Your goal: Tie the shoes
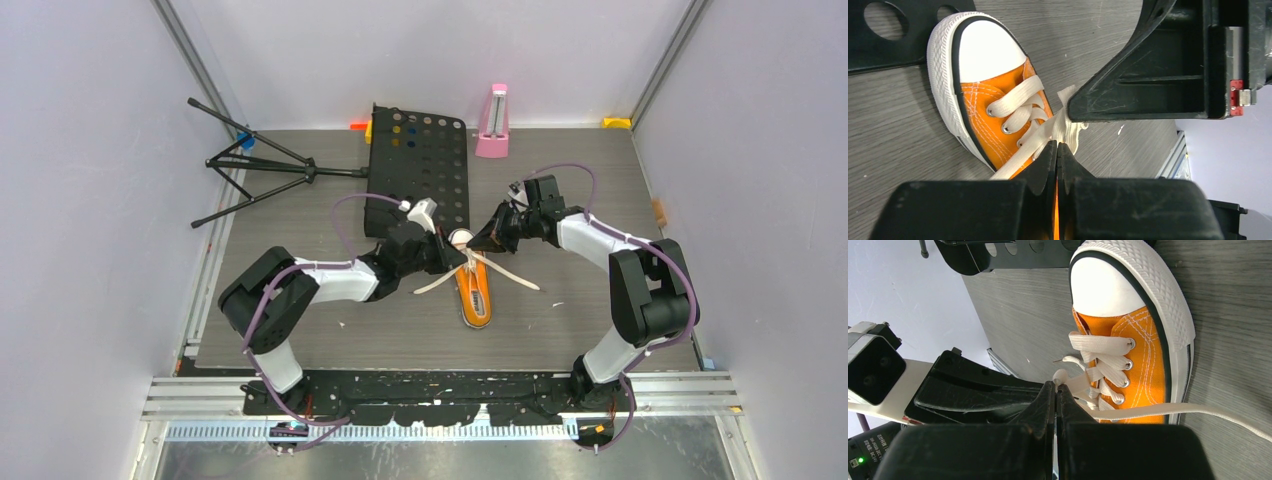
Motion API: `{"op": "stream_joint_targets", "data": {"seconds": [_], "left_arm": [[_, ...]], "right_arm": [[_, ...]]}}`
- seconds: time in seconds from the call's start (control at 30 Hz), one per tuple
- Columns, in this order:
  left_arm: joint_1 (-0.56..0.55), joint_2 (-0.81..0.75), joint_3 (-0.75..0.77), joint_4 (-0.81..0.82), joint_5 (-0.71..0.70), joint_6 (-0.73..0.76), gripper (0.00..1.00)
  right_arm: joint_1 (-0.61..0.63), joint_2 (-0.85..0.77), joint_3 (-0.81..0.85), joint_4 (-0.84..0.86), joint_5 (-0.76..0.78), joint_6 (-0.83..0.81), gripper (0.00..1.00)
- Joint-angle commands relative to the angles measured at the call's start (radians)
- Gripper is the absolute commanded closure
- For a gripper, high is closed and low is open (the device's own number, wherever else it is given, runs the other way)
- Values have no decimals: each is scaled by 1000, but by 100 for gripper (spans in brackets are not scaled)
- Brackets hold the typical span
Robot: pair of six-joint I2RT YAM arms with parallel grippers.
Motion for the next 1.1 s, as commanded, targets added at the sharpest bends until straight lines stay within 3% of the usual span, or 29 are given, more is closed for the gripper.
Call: {"op": "stream_joint_targets", "data": {"seconds": [0.0,1.07], "left_arm": [[0,-32,17,-18,-39,24,100],[0,75,84,61,46,-31,100]], "right_arm": [[-2,-29,19,39,-9,7,100],[-2,-18,18,44,-8,14,100]]}}
